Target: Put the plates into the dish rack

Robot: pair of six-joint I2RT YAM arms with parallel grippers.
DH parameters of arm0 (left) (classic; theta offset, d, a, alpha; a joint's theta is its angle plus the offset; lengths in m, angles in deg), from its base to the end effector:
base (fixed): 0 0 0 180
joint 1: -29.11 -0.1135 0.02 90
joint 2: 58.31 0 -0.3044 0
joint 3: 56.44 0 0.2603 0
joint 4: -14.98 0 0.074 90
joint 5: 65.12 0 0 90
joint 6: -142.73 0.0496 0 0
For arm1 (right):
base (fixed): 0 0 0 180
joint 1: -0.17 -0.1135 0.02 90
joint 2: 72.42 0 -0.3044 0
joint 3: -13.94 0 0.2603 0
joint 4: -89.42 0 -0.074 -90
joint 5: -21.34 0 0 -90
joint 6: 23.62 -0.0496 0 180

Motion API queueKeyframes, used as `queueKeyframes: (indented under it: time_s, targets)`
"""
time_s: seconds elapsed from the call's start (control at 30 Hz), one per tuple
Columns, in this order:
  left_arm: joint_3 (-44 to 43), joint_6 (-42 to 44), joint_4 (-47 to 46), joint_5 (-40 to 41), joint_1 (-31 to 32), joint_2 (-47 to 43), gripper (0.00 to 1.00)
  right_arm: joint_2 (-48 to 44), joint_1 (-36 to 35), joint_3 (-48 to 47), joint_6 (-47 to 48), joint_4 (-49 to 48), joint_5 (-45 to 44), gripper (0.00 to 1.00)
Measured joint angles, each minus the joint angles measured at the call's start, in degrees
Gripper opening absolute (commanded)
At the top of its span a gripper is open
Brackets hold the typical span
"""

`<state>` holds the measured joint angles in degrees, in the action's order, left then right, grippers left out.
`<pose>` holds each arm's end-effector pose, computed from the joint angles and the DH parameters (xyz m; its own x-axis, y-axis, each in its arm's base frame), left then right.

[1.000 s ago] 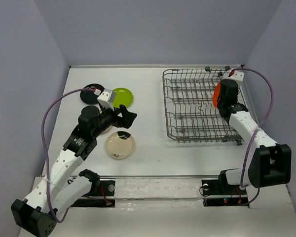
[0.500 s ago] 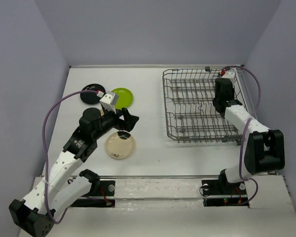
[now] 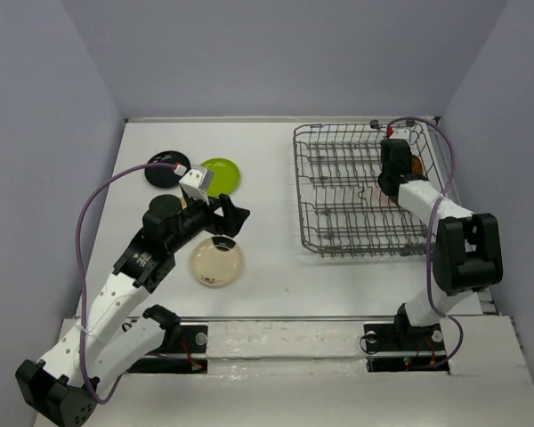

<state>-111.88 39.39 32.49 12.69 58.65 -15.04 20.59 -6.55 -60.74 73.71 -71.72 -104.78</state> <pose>0.1469 -0.0953 0.3656 -0.2322 -0.1276 -0.9643 0.6282 0.7372 -0.2488 0.3748 0.0147 0.2667 -0.6428 -0.1795 -0.7447 0.2922 0.8412 -0.4550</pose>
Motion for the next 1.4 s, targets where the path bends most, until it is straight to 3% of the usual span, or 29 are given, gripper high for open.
queueKeyframes:
  time_s: [0.1,0.2,0.27,0.5,0.77,0.87,0.9,1.0,1.03,1.2,1.4]
  targets:
    - [0.00,0.02,0.02,0.22,0.00,0.00,0.94,1.16,0.02,-0.98,-0.15,-0.31,-0.13,0.52]
    - [0.00,0.02,0.02,0.48,-0.02,0.00,0.94,2.01,0.02,-1.51,-0.63,-0.09,-0.28,0.69]
    - [0.00,0.02,0.02,0.72,-0.02,0.00,0.94,2.29,0.02,-1.60,-1.25,0.28,-0.20,0.72]
    - [0.00,0.02,0.07,1.75,-0.07,0.00,0.94,0.96,0.02,-2.97,-5.35,3.45,2.23,0.73]
    - [0.00,0.00,0.17,2.54,-1.36,0.00,0.94,-11.39,-0.44,-2.97,-12.13,6.84,12.79,0.77]
    - [0.00,-0.02,0.24,3.63,-2.10,-0.17,0.94,-16.09,-2.38,-2.97,-14.99,6.91,17.11,0.69]
    - [0.00,-0.02,0.35,4.28,-2.45,-0.50,0.94,-17.40,-4.04,-2.91,-16.11,6.88,18.71,0.59]
    - [0.02,-0.11,0.46,6.56,-3.21,-2.19,0.94,-18.69,-10.29,-2.38,-19.41,6.08,24.74,0.49]
    - [0.02,-0.22,0.48,7.63,-3.54,-3.34,0.95,-18.47,-12.94,-2.21,-20.92,5.57,27.30,0.45]
    - [0.02,-0.46,0.48,13.40,-4.15,-8.04,0.97,-11.08,-27.36,-2.01,-27.06,0.11,40.28,0.46]
    - [0.02,-0.61,0.72,17.40,-4.17,-10.47,0.99,5.90,-37.57,-8.33,-30.84,-1.18,47.36,0.54]
